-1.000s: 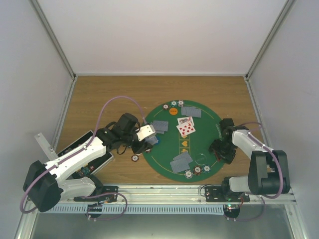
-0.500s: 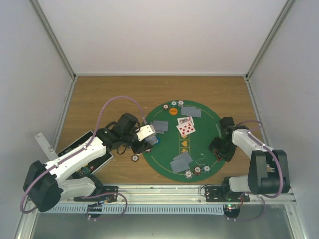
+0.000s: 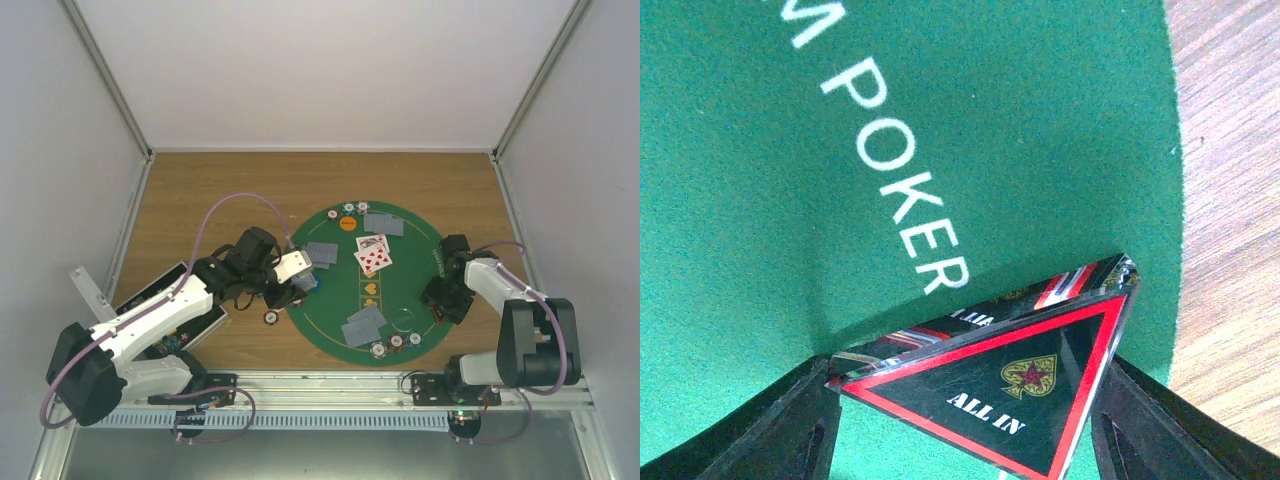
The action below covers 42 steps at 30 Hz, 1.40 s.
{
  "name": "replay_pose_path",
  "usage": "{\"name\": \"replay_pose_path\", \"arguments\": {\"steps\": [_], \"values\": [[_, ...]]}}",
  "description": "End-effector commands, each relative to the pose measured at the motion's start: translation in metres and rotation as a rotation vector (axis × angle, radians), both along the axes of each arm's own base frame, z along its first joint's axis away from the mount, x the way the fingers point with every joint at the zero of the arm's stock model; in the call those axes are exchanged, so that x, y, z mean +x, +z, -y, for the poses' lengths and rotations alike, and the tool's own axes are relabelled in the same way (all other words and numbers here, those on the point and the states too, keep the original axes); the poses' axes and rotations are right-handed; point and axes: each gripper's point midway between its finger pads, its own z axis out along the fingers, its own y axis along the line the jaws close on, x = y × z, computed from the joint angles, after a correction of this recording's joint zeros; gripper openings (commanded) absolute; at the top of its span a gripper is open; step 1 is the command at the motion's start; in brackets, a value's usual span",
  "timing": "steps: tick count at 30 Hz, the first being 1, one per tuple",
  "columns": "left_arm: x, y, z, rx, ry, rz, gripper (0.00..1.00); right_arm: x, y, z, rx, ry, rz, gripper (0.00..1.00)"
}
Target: Distribute texas hold em gaming equipment
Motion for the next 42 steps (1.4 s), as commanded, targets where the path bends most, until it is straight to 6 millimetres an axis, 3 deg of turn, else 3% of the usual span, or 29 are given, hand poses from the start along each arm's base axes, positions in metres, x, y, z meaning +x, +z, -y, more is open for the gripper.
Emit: {"name": "replay_pose_path", "arguments": {"steps": [1, 12, 18, 22, 27, 30, 34, 37, 42], "values": [[0.005, 0.008, 0.003, -0.031, 0.005, 0.033, 0.53, 0.013, -0.007, 0.001, 0.002, 0.007, 0.059, 0.66], [0.005, 0.008, 0.003, -0.03, 0.005, 0.028, 0.53, 0.03, 0.015, -0.007, 0.039, 0.102, 0.172, 0.62], [0.004, 0.009, 0.004, -0.034, 0.001, 0.024, 0.53, 0.052, 0.049, -0.035, 0.143, 0.212, 0.268, 0.61], [0.004, 0.009, 0.004, -0.034, 0.0, 0.019, 0.53, 0.068, 0.067, -0.066, 0.213, 0.308, 0.298, 0.61], [0.004, 0.009, 0.005, -0.031, -0.001, 0.011, 0.53, 0.076, 0.071, -0.129, 0.294, 0.472, 0.277, 0.61], [0.004, 0.01, 0.004, -0.027, 0.001, 0.011, 0.53, 0.075, 0.068, -0.172, 0.335, 0.583, 0.251, 0.61], [0.004, 0.011, 0.003, -0.023, 0.004, 0.013, 0.53, 0.068, 0.051, -0.213, 0.347, 0.703, 0.191, 0.6], [0.004, 0.011, 0.002, -0.022, 0.006, 0.014, 0.53, 0.06, 0.04, -0.236, 0.332, 0.791, 0.15, 0.6], [0.003, 0.01, 0.002, -0.02, 0.006, 0.01, 0.53, 0.057, 0.028, -0.255, 0.289, 0.886, 0.109, 0.6]]}}
